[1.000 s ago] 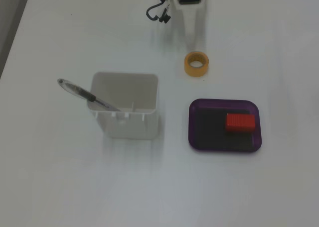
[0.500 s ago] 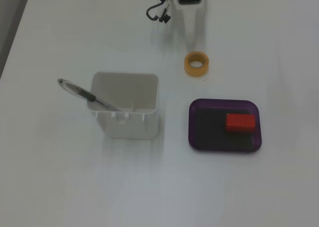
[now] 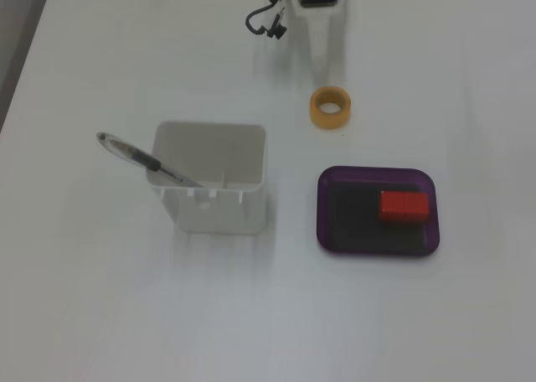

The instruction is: Grab up the yellow tape and put it in the box.

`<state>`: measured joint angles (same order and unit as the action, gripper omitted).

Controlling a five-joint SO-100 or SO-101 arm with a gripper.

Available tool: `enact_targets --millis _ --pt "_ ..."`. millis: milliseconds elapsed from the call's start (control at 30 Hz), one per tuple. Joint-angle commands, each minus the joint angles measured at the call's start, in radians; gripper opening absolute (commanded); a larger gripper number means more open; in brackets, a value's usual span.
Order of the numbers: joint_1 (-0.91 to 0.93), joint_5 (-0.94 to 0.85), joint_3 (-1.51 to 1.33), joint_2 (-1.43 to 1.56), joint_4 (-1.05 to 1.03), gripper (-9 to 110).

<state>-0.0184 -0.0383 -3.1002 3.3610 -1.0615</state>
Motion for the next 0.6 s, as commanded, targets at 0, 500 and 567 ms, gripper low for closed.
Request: enact_targets --millis 0,500,567 --pt "0.006 0.003 -0.009 0.078 0.003 1" --pt "0.008 -0.002 0.067 0.077 0.002 1" --pt "0.008 -0.003 0.095 0.075 0.002 1"
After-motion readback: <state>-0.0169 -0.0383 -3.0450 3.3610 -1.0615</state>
